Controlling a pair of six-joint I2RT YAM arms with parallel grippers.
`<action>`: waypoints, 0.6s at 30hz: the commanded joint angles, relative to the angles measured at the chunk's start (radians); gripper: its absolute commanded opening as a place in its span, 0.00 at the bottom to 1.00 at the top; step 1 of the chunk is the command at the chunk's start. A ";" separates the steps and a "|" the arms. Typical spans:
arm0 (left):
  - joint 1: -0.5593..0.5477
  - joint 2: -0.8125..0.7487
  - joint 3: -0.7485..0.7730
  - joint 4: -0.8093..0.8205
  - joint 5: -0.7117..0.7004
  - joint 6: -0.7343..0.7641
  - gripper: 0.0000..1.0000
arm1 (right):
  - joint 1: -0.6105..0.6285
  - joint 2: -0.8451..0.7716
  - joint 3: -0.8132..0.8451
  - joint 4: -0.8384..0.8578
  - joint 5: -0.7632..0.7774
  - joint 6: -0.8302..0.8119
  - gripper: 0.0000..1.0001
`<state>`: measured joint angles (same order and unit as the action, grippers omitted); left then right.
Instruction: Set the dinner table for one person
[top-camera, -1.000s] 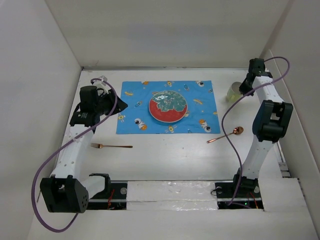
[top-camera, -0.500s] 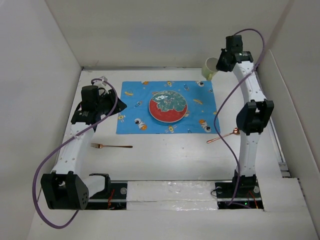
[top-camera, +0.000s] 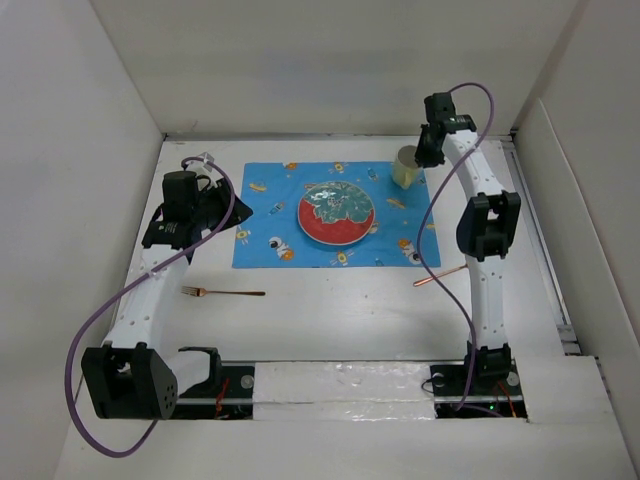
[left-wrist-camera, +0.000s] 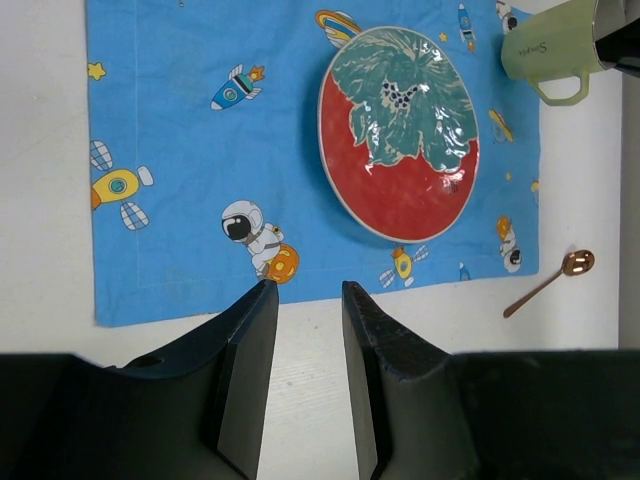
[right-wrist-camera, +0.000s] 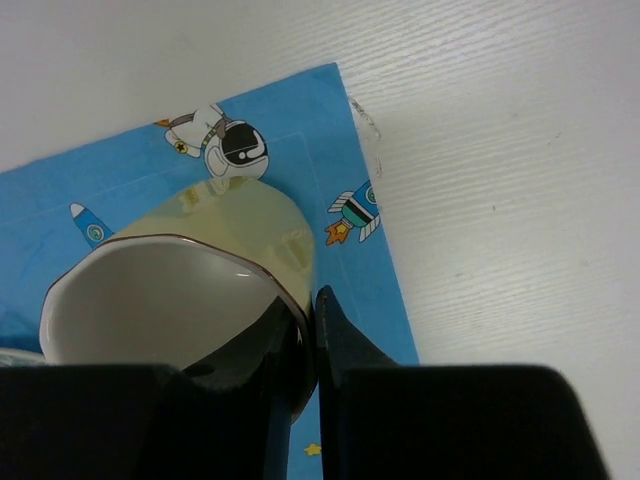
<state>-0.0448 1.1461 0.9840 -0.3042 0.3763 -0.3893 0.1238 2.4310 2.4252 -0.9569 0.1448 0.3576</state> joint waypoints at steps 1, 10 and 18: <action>-0.001 -0.020 0.033 0.016 -0.005 0.012 0.29 | 0.013 -0.039 0.054 0.038 0.016 0.009 0.23; -0.001 -0.005 0.050 0.013 0.010 0.006 0.29 | -0.049 -0.231 -0.035 0.133 -0.099 0.090 0.55; -0.012 0.006 0.041 0.017 0.046 0.010 0.00 | -0.176 -0.890 -1.007 0.541 -0.060 0.222 0.00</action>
<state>-0.0463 1.1507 0.9844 -0.3035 0.3935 -0.3912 -0.0170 1.7199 1.6379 -0.5842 0.0635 0.5083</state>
